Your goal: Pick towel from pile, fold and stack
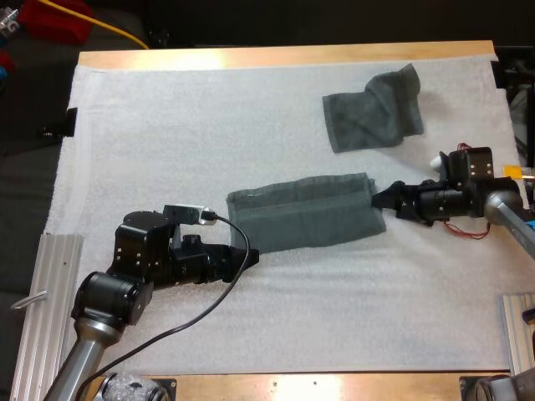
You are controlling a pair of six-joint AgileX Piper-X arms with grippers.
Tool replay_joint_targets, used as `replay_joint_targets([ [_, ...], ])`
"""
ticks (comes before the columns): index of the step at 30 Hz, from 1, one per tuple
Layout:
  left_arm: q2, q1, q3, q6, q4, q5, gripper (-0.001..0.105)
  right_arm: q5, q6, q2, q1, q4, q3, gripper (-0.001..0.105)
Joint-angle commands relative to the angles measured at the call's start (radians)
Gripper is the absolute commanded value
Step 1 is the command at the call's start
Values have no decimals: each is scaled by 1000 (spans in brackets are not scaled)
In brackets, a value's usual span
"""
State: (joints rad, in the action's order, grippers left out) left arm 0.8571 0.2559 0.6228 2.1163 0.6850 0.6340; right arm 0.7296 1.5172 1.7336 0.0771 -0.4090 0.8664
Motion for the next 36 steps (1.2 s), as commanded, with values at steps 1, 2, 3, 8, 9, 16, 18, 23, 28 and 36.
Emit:
replay_joint_targets([
  [1,-7,5,6,5,-10,8,71,25,-15,10,16,13,6,72],
  [2,-7,5,6,5,-10,8,71,29,-25,15,28,20,6,72],
  [3,-7,5,6,5,-10,8,71,29,-39,21,49,30,6,72],
  [8,-7,5,6,6,-10,14,71,46,-99,42,113,58,6,72],
  [9,-7,5,6,6,-10,15,71,49,-108,47,125,60,6,72],
  [16,-7,5,6,6,-10,59,71,-199,-151,-99,173,-75,6,1],
  [18,-7,5,6,6,-10,57,71,-245,-151,-126,183,-123,6,1],
  [23,-7,5,6,6,-10,38,71,-332,-145,-173,190,-224,6,1],
  [28,-7,5,6,6,-18,2,71,-486,-122,-241,190,-332,6,1],
  [36,-7,5,6,4,-72,-17,71,-730,-70,-371,197,-401,6,1],
])
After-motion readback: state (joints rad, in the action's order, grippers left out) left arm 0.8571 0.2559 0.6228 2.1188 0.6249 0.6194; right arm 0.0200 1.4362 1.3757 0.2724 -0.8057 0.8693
